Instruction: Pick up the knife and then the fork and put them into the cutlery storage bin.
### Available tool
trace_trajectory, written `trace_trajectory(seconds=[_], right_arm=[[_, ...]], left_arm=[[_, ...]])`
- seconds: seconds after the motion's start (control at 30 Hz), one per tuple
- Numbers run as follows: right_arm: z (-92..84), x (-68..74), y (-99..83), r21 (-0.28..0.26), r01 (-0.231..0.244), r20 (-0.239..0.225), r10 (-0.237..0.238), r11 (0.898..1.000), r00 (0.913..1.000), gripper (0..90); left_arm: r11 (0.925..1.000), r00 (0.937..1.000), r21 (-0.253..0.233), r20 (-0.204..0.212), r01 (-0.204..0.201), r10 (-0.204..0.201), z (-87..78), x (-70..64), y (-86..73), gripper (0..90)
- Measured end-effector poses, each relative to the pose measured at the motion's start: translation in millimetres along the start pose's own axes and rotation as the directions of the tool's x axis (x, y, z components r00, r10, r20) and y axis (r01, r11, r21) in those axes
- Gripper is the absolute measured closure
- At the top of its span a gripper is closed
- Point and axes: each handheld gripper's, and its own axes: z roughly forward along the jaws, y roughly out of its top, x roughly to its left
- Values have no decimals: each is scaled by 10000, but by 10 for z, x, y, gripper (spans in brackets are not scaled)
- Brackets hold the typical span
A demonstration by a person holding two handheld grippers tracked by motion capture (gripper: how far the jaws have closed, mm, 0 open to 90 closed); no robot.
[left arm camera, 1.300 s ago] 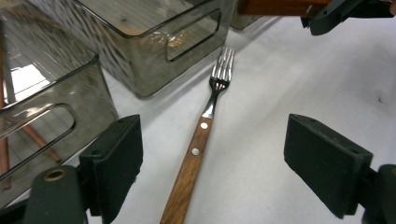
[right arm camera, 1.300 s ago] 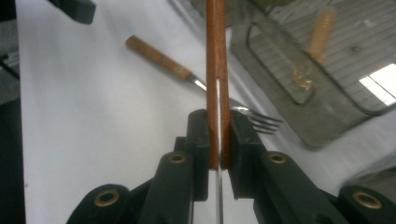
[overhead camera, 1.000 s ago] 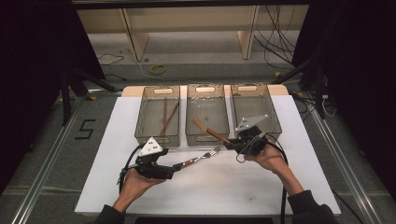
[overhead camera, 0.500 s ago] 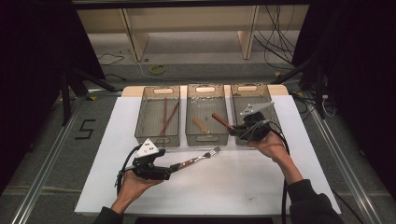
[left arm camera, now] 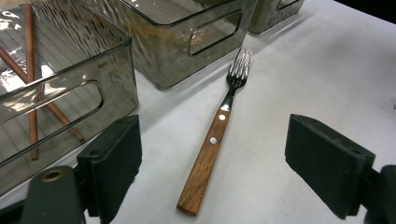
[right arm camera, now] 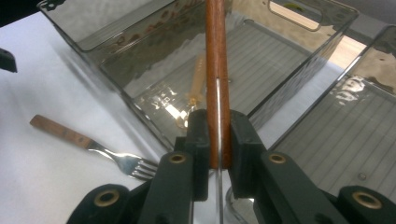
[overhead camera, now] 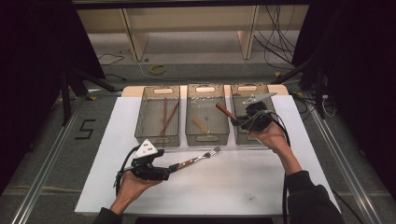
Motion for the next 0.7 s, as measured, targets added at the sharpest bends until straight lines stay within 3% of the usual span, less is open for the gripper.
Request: trace_trajectory(seconds=[0.7], right_arm=[[41,-263,88,25,-673,664,670,9977,9955,810]], left_arm=[[10000,10000,-56,-71,51,-51,-19,22,-11,182]])
